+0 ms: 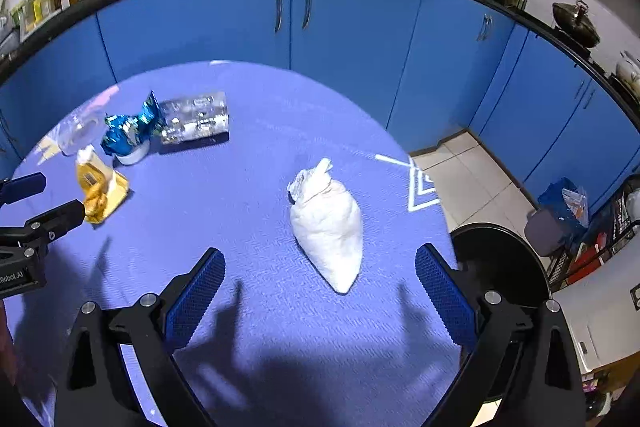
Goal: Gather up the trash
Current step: 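Move both tools back over the table toward the remaining wrappers, then grasp the gold-and-white snack wrapper with the left tool while the right tool grasps the white plastic bag, then carry both items over the black bin while the right tool releases the white bag inside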
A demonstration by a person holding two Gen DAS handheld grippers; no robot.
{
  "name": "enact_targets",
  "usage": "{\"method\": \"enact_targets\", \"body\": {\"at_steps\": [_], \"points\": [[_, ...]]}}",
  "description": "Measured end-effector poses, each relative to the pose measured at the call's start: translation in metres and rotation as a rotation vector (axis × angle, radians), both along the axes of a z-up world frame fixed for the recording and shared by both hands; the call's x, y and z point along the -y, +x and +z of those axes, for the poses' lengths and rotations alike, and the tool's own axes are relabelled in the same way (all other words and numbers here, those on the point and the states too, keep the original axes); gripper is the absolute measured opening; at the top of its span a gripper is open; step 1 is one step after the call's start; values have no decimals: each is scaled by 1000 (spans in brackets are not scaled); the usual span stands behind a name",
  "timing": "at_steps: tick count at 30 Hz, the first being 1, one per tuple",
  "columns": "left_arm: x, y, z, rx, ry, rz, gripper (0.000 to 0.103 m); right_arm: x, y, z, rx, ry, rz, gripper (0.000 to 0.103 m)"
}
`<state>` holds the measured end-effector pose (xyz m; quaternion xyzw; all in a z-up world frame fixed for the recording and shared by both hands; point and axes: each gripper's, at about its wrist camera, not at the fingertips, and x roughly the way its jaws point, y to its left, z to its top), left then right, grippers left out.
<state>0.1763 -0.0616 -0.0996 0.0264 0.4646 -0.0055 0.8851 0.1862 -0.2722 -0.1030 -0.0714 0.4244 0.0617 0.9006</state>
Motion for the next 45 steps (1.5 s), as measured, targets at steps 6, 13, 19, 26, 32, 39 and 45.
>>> {"method": "enact_targets", "body": {"at_steps": [6, 13, 19, 26, 32, 39, 45], "points": [[-6, 16, -11, -25, -8, 15, 86, -3, 18, -13, -33, 20, 2, 94], [-16, 39, -14, -53, -49, 46, 78, -8, 33, -16, -32, 47, 22, 94], [-18, 46, -19, -80, -63, 42, 37, -9, 36, -18, -50, 49, 50, 46], [-21, 37, 0, -23, -82, 35, 35, -11, 22, -3, 1, 25, 90, 22], [-16, 30, 19, 22, -93, 9, 35, -13, 6, 16, 38, 40, 118, 22], [20, 25, 27, 26, -80, -64, 35, -2, -12, 35, 77, 34, 114, 22], [69, 20, 36, 52, -53, -167, 35, 24, -23, 44, 87, 18, 69, 22]]}}
